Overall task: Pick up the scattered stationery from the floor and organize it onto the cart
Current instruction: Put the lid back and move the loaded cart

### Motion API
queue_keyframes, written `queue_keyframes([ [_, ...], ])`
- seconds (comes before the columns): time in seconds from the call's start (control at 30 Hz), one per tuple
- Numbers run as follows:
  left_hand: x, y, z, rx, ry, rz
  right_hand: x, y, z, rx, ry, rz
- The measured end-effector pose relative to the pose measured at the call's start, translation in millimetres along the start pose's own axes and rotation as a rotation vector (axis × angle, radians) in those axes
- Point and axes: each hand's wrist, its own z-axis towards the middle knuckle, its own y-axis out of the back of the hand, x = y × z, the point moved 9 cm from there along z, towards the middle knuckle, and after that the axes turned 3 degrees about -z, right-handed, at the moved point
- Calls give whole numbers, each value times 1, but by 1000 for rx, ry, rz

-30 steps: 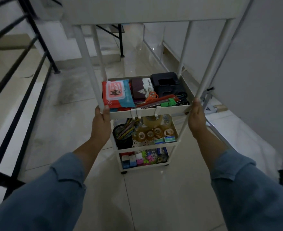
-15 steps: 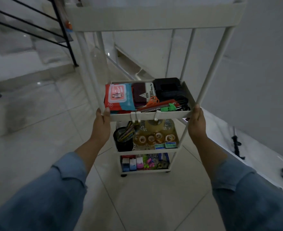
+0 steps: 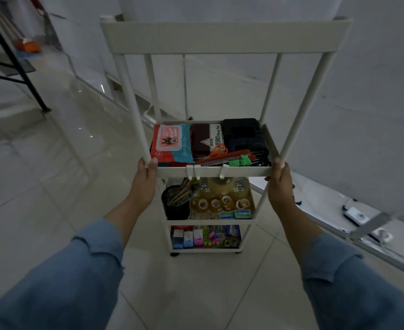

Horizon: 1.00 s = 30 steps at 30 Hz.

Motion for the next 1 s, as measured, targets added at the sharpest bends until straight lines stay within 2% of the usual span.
queue_keyframes([
  [0.23, 11, -65, 16, 191, 70, 43, -24, 63, 8, -77, -42, 35],
  [0.4, -5, -124, 9, 282, 66, -9, -36, 108, 19, -123, -67, 66],
  [0.7, -15, -189, 17, 323, 45, -21, -56, 157, 49, -227, -89, 42],
  [1.0, -4, -201, 37, 352, 53, 2, -65, 166, 48, -307, -83, 12],
])
